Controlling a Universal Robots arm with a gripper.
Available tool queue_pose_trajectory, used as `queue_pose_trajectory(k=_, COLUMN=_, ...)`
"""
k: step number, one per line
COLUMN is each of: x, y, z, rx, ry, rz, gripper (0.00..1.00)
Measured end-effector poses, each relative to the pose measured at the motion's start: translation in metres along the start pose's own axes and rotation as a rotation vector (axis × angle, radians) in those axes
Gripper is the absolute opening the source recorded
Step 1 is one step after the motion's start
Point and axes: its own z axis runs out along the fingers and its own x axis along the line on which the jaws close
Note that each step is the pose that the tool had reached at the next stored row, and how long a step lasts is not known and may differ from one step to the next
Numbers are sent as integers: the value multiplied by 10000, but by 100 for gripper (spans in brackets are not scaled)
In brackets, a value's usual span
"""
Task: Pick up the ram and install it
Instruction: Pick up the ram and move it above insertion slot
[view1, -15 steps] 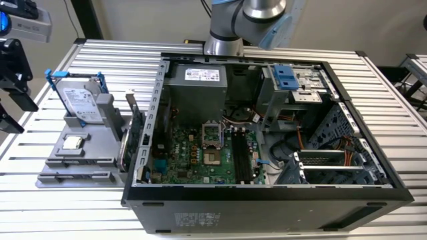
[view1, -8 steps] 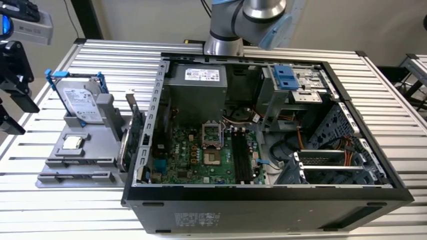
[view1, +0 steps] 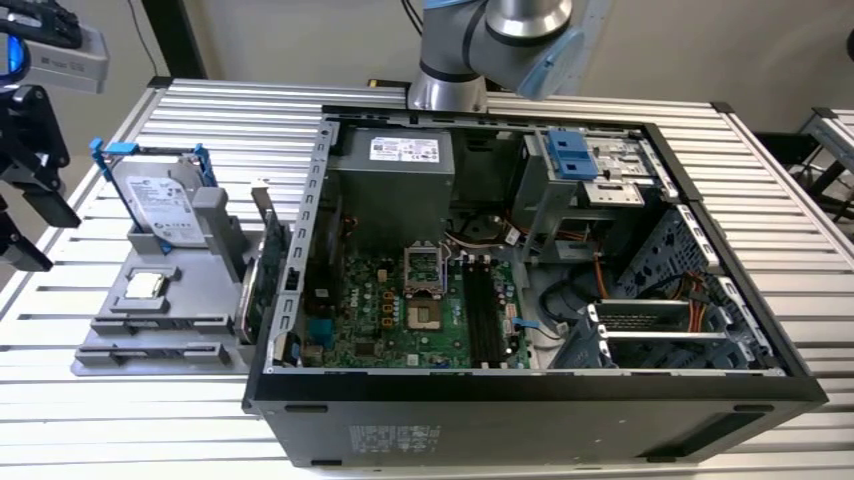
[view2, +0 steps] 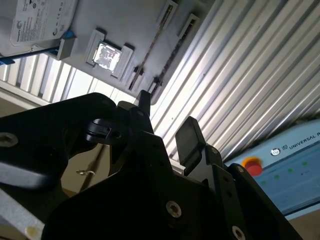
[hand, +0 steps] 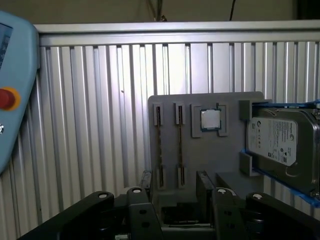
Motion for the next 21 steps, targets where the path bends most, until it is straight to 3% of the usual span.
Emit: queue_pose_trajectory(k=21, x=5, y=-12, z=104, rx=0, ry=0, rz=0, gripper=100)
